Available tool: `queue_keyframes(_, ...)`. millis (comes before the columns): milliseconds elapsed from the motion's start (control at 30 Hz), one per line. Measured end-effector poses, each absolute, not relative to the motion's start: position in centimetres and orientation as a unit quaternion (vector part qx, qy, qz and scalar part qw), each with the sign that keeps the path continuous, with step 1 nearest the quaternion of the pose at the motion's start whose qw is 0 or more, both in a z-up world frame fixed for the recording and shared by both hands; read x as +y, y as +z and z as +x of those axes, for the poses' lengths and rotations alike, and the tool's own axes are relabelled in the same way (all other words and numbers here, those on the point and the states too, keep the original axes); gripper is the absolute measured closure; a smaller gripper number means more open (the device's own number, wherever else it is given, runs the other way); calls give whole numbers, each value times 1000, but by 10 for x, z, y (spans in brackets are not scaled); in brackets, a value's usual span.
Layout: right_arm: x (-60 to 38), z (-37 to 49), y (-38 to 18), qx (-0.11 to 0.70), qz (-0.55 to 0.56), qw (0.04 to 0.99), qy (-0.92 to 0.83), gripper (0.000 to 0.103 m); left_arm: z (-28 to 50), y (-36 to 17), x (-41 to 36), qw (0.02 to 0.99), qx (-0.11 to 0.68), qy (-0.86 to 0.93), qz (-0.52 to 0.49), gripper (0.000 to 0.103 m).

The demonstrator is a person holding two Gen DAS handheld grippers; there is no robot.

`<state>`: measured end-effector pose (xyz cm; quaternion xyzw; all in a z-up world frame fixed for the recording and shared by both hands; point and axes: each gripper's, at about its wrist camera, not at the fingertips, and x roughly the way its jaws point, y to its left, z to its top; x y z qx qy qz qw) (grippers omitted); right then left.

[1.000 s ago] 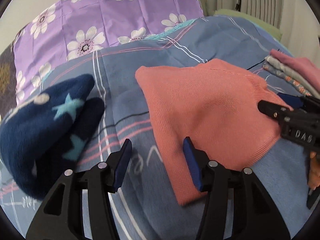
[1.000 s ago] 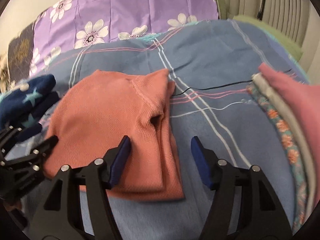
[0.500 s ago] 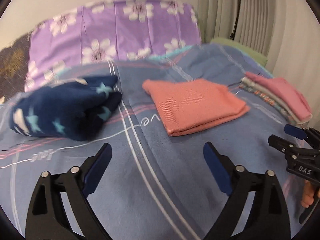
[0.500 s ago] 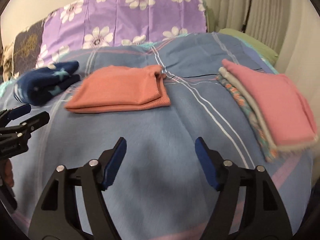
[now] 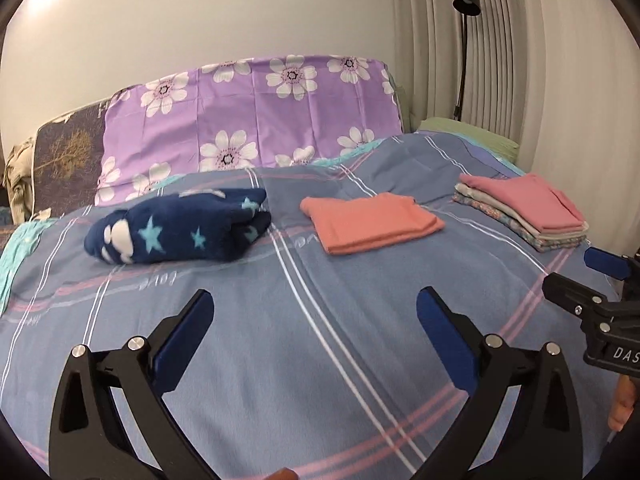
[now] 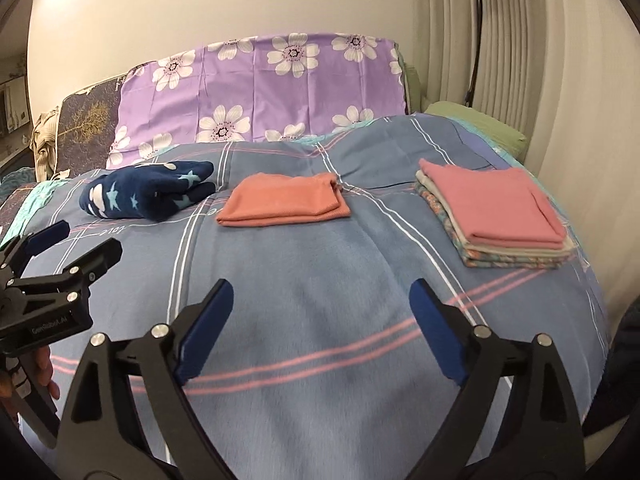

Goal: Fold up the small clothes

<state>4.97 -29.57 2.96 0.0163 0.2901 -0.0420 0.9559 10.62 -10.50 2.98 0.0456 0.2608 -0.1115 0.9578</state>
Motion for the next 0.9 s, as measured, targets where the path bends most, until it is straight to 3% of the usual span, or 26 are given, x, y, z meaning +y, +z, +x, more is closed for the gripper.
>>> queue_keyframes(333, -295, 15, 22, 294, 14, 955, -42, 9, 43, 36, -115, 959, 250, -114, 63, 1)
queue_keyframes(633, -300, 6, 20, 296, 19, 953, -53, 9, 31, 36, -106, 958, 258, -120, 33, 1)
queue_keyframes(900, -295, -4, 28, 284, 11, 957, -56, 8, 25, 25, -118, 948, 273, -152, 64, 1)
